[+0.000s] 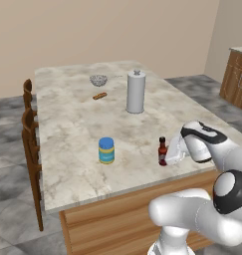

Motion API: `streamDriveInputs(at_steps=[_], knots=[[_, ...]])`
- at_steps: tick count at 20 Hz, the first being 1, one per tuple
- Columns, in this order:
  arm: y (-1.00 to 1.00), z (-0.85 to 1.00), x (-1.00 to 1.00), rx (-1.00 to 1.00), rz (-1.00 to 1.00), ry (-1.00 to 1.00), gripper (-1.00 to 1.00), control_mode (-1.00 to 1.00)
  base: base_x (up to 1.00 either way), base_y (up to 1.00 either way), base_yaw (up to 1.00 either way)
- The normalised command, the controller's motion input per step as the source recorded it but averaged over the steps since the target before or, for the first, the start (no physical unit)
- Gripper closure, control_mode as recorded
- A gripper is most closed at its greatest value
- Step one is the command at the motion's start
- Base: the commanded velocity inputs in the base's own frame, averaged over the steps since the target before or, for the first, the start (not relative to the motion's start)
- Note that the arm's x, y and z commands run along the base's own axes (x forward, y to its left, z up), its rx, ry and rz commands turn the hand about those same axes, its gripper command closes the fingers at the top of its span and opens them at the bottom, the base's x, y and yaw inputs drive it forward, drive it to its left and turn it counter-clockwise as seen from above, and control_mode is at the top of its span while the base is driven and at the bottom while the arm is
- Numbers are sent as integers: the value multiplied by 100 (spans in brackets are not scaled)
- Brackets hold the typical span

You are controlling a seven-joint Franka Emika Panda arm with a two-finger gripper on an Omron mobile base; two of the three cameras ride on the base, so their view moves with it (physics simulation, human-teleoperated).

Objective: Move the mayonnaise and condiment bottle from the cabinet to the dining counter.

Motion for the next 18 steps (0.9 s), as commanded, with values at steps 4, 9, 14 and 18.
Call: streamDriveInputs(at_steps=[4, 9, 14, 18], knots=[[-2, -19, 14, 5, 0, 0, 100, -100, 0, 0, 0], [0, -2, 2, 0, 0, 1, 100, -100, 0, 0, 0], [0, 0, 0, 0, 0, 1, 100, -100, 0, 0, 0], [0, -2, 0, 0, 0, 0, 100, -100, 0, 0, 0]])
